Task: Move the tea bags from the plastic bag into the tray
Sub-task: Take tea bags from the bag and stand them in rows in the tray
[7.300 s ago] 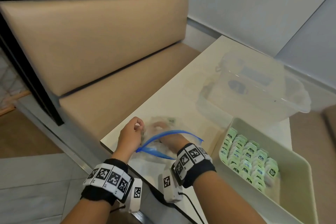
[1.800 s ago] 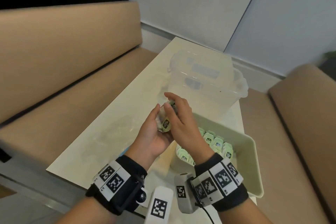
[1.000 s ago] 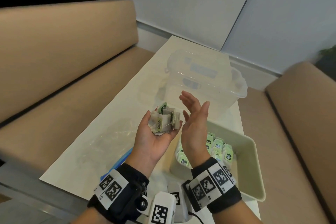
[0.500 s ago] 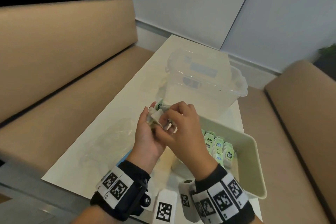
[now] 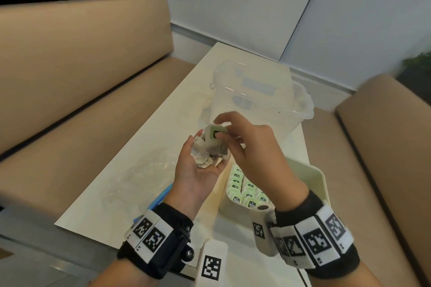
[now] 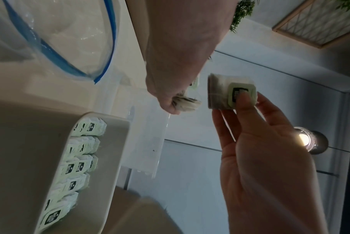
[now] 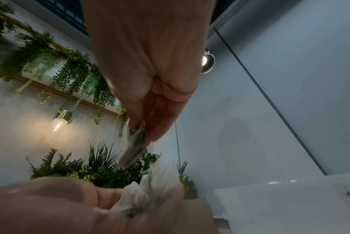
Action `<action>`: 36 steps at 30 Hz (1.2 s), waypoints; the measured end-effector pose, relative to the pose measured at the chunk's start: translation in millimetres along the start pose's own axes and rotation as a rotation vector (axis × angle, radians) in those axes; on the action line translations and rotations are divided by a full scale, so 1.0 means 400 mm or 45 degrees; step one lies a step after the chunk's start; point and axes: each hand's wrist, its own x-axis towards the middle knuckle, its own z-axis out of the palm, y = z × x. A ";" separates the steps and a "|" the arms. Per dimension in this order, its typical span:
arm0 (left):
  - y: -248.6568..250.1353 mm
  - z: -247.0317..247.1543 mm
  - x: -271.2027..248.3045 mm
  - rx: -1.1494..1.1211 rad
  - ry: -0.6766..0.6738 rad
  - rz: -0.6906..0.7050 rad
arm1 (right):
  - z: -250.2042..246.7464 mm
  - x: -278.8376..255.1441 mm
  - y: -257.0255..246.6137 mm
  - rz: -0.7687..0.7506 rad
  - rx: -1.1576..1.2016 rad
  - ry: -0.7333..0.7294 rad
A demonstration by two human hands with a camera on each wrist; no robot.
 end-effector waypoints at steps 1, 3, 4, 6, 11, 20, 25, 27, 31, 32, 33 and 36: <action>-0.003 0.001 -0.002 0.001 0.006 0.004 | -0.010 0.002 0.001 -0.008 -0.016 -0.004; -0.011 0.000 -0.004 0.020 -0.003 -0.002 | -0.031 0.007 0.000 0.029 0.031 -0.041; -0.015 0.000 -0.005 0.031 -0.012 -0.010 | -0.042 0.008 -0.002 0.065 0.063 -0.070; -0.021 0.000 -0.006 0.051 -0.020 -0.025 | -0.065 0.009 -0.006 0.104 0.050 -0.131; -0.027 -0.005 -0.011 0.056 -0.030 -0.044 | -0.126 0.008 -0.013 0.046 -0.302 -0.259; -0.031 -0.023 -0.001 0.064 -0.064 -0.027 | -0.228 -0.025 0.004 0.065 -0.477 -0.361; -0.033 -0.029 0.001 0.099 -0.070 -0.035 | -0.277 -0.054 0.048 0.120 -0.480 -0.391; -0.029 -0.028 -0.001 0.099 -0.060 -0.034 | -0.295 -0.070 0.083 0.173 -0.440 -0.413; -0.012 -0.028 -0.007 0.076 -0.059 -0.035 | -0.306 -0.107 0.180 0.302 -0.459 -0.522; -0.008 -0.031 -0.008 0.057 -0.067 -0.036 | -0.304 -0.115 0.203 0.336 -0.483 -0.570; -0.003 -0.037 -0.004 0.043 -0.060 -0.037 | -0.301 -0.123 0.227 0.371 -0.497 -0.622; 0.006 -0.050 0.000 0.021 -0.070 -0.023 | -0.286 -0.144 0.287 0.444 -0.523 -0.783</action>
